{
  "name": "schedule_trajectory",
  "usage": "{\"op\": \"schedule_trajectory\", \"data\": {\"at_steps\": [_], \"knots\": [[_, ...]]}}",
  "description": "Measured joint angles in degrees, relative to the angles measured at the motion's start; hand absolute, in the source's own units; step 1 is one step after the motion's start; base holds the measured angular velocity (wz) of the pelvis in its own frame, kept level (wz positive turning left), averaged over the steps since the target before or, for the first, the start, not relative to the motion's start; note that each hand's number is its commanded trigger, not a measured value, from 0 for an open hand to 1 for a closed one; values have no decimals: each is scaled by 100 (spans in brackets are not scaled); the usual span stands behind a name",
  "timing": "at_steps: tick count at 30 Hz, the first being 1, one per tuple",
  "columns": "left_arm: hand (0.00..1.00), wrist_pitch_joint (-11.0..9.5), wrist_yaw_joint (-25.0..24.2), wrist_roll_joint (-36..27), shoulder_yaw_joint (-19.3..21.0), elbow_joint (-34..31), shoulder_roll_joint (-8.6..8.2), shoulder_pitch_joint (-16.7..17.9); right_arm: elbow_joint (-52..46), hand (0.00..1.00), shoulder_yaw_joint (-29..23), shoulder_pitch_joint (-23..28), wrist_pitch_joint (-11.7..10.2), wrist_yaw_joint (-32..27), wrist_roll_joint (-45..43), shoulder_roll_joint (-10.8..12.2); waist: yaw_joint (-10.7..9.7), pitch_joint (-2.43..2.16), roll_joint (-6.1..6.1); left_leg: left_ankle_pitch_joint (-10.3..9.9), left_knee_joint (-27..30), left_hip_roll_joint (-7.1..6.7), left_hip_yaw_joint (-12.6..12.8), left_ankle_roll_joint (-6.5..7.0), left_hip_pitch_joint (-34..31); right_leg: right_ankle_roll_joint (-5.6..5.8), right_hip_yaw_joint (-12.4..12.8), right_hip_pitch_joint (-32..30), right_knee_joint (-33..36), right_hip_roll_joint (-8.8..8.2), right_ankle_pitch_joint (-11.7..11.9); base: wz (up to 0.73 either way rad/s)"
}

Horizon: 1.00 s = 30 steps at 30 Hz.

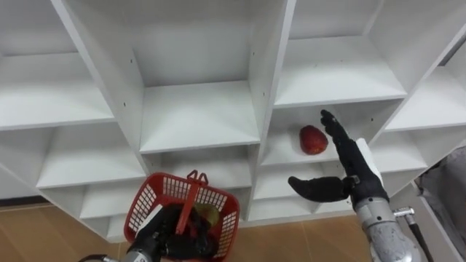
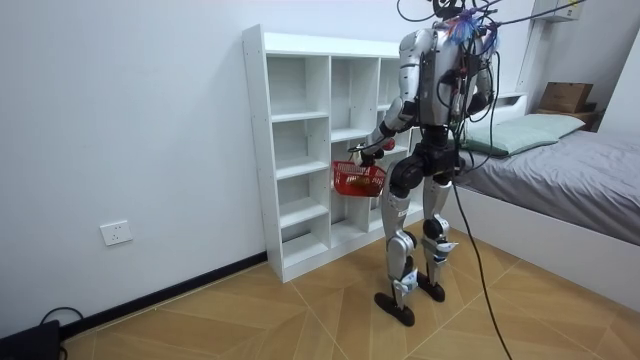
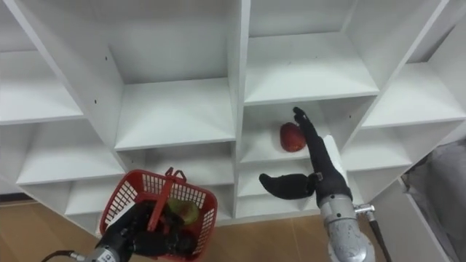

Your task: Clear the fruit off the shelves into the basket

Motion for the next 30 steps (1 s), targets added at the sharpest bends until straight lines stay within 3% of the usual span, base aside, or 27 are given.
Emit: {"op": "schedule_trajectory", "data": {"at_steps": [6,20,30], "knots": [[100,0,2,3,2,-87,0,16,228,0,-7,9,-1,-117,254,-1,16,-31,-55,0,1,0,-18,0,50,0,-15,58,1,-1,0,1],[100,1,33,4,80,-395,3,130,567,0,-208,-37,0,-184,690,0,9,18,-49,-3,-4,-1,-88,-4,23,-5,-71,67,-8,-3,-29,2],[100,3,-1,-6,78,-409,11,128,720,0,-204,-221,2,-213,886,0,13,19,-57,-3,2,-1,-82,-6,-150,-9,-69,-107,-5,-4,-32,0]]}}
